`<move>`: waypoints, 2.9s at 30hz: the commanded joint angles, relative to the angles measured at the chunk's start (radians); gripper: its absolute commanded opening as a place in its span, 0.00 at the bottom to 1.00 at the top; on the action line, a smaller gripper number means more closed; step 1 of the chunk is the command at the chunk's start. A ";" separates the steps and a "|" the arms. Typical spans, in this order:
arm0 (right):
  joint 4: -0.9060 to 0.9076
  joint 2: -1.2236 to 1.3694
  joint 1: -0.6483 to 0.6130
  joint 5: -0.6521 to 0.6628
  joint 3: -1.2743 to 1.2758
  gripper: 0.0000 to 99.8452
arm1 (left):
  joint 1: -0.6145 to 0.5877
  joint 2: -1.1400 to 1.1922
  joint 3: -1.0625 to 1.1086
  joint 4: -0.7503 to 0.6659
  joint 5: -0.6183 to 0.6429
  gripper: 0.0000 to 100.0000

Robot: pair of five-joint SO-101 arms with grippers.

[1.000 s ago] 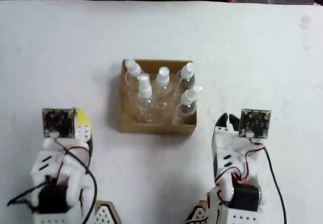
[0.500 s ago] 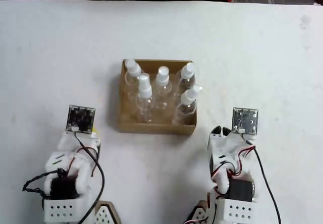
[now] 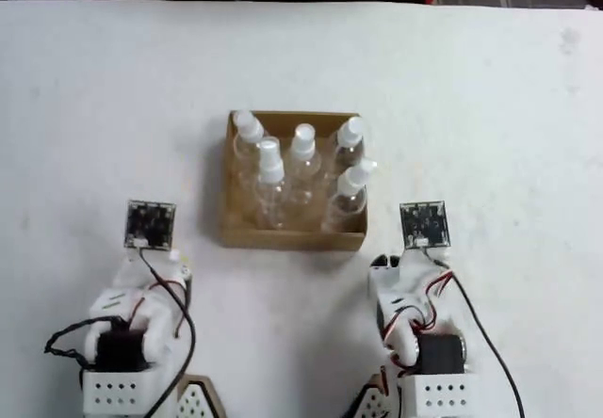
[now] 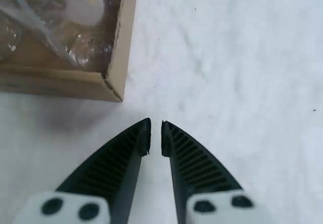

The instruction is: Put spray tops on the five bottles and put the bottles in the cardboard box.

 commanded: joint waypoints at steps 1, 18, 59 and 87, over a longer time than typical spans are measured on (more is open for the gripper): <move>0.054 -0.005 -0.007 0.000 0.009 0.02 | 0.035 -0.010 -0.015 0.058 -0.011 0.03; 0.128 -0.005 0.059 0.061 0.009 0.02 | 0.036 -0.010 0.000 0.104 -0.015 0.03; 0.127 -0.004 0.054 0.029 0.009 0.02 | 0.028 -0.010 0.000 0.104 -0.011 0.03; 0.128 -0.005 0.054 0.029 0.009 0.02 | 0.028 -0.010 0.000 0.104 -0.011 0.03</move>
